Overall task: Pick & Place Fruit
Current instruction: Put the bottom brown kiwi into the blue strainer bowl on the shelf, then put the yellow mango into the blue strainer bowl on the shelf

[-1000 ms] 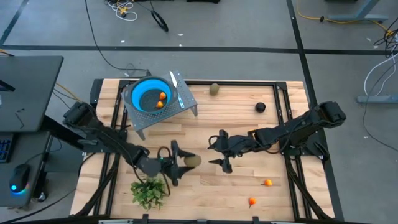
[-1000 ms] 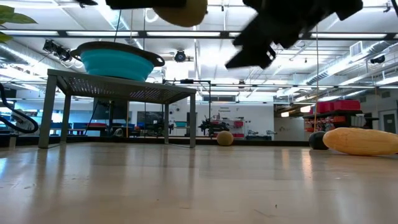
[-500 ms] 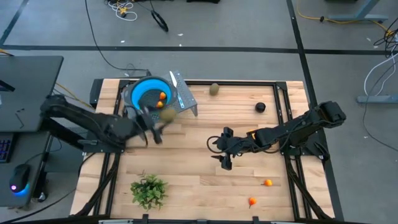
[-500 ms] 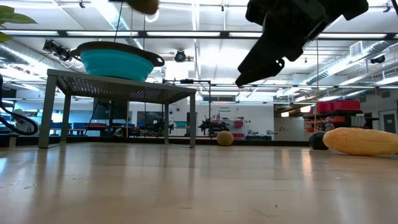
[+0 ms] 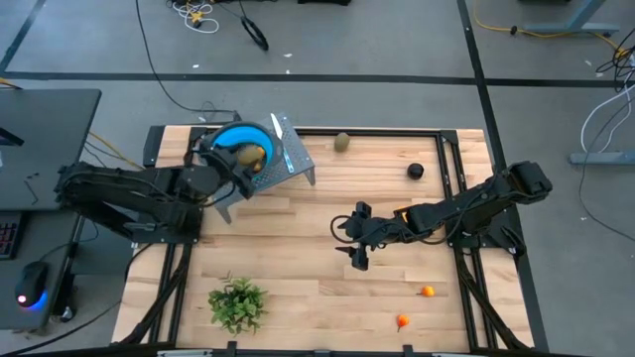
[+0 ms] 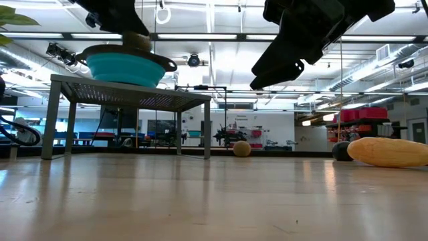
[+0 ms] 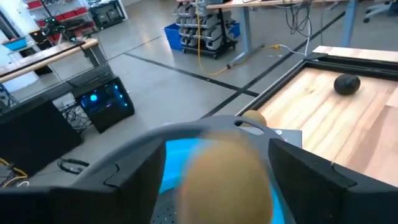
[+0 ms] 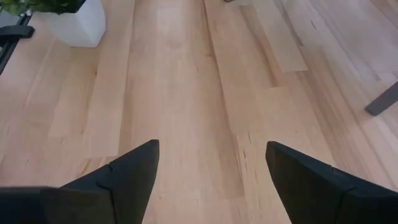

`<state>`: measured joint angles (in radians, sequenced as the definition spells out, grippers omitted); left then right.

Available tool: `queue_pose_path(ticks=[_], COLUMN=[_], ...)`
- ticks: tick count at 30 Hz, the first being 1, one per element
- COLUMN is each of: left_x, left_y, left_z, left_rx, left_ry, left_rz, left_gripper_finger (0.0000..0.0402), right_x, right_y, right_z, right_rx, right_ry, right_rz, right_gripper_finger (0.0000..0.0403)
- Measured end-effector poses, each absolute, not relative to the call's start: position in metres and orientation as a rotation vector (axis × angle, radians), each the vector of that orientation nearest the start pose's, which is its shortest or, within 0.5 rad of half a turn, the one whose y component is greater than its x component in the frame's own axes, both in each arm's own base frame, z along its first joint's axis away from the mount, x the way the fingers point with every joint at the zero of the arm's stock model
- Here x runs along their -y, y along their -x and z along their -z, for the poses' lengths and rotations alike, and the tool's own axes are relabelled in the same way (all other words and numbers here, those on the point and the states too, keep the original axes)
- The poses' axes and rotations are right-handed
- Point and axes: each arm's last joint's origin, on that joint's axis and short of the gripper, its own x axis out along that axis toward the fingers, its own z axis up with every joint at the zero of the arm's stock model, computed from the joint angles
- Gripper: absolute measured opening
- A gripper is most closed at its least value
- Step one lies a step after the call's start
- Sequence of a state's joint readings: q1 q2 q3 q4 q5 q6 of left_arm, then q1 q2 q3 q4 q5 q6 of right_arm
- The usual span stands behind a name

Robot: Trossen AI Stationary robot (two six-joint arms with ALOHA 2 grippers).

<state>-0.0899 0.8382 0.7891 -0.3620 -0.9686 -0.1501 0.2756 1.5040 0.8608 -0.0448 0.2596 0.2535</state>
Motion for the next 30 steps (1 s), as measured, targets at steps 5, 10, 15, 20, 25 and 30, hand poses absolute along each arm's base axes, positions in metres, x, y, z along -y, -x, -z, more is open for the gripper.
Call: queue_pose_path(ticks=[5,10,15,20,25,30], left_x=[-0.008,-0.008,0.0,0.015,0.034,0.055], left_y=[-0.172,-0.172,-0.179,-0.192,-0.21,-0.229], left_z=[-0.314,-0.314,-0.315,-0.305,-0.292,-0.286], left_rx=[-0.3,-0.285,-0.273,-0.267,-0.279,-0.234], left_ry=[-0.067,-0.032,0.039,0.094,0.082,0.075], left_rz=[-0.872,-0.85,-0.673,-0.497,-0.422,-0.349], left_gripper_finger=[0.0336,0.037,0.0377,0.0377,0.0377,0.0377], right_x=[-0.077,-0.077,-0.076,-0.072,-0.067,-0.062], right_y=[-0.299,-0.299,-0.297,-0.289,-0.274,-0.256], right_z=[-0.207,-0.207,-0.205,-0.197,-0.186,-0.181], right_rx=[-0.662,-0.663,-0.691,-0.781,-0.954,-1.117], right_ry=[-0.062,-0.061,-0.053,-0.044,-0.084,-0.116], right_rz=[0.069,0.069,0.074,0.18,0.282,0.373], right_gripper_finger=[0.0305,0.0305,0.0305,0.0305,0.0305,0.0305])
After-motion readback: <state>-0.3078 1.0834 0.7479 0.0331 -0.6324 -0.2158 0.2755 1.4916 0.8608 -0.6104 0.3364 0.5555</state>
